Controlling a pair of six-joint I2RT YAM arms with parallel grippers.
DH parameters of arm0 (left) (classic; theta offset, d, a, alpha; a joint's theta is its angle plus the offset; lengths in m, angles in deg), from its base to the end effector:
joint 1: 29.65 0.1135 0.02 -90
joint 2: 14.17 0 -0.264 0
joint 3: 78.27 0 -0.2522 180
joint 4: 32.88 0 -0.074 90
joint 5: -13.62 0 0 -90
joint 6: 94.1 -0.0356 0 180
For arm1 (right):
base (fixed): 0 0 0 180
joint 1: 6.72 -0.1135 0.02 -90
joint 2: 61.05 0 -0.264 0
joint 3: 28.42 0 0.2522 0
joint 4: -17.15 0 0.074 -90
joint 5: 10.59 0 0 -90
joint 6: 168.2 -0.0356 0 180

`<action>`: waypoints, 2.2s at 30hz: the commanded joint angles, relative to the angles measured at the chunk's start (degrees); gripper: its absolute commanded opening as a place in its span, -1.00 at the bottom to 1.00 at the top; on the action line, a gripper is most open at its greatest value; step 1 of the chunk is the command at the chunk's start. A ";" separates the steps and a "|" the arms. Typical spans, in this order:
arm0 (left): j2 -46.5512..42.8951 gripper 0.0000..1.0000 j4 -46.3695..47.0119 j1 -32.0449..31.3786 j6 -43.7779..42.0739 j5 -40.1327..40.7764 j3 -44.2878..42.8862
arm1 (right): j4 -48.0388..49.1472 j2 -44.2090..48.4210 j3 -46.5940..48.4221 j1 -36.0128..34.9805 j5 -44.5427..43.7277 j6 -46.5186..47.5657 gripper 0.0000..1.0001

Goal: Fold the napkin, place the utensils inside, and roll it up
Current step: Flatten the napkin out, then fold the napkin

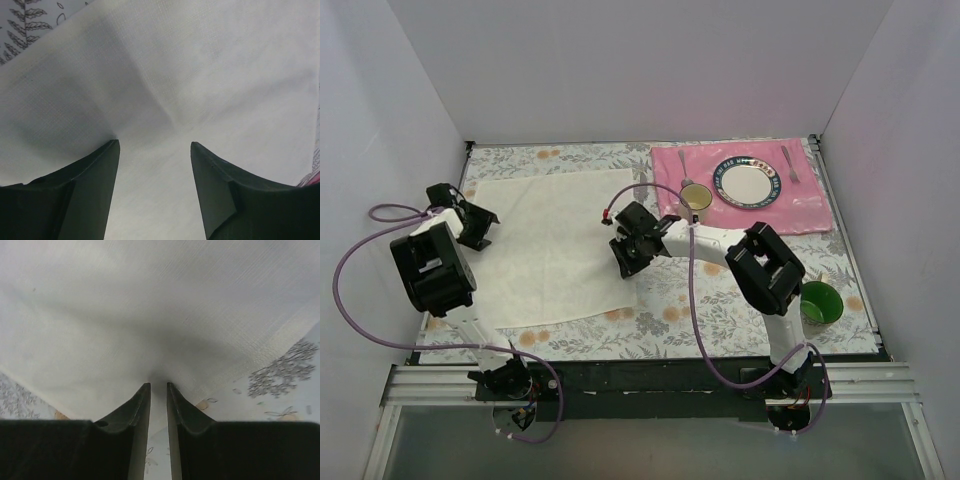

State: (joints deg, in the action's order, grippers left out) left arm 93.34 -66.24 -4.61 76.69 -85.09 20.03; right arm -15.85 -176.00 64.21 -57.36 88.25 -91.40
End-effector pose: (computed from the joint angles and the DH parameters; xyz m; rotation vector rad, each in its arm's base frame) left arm 0.3488 0.1570 0.1617 -2.1094 1.6652 -0.5273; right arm 0.2664 0.3335 0.1673 -0.9082 2.4813 0.6094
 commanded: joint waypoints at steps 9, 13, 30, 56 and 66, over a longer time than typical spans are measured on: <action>-6.36 0.15 0.34 -1.48 -2.49 -8.33 -4.80 | -6.86 7.20 4.71 0.10 -0.41 2.82 0.05; 3.12 0.08 -0.09 -2.71 -2.48 -7.29 -11.84 | -5.63 2.99 6.55 -1.48 2.93 3.26 0.08; 17.21 0.02 -7.12 -3.24 1.21 6.33 -26.19 | -3.08 3.51 -4.68 -3.07 -2.86 2.03 -0.37; -16.08 0.31 -11.43 -17.56 -0.46 11.17 -3.53 | 2.00 10.80 -11.10 -1.75 -3.83 -0.96 -0.17; -40.61 0.79 -21.61 -15.82 2.16 25.05 14.05 | 1.68 12.65 -17.26 -1.58 -6.55 -0.78 -0.23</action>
State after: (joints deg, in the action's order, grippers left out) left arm 60.00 -82.15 -21.99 76.39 -67.50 29.84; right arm -12.88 -163.76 48.10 -58.86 82.83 -91.79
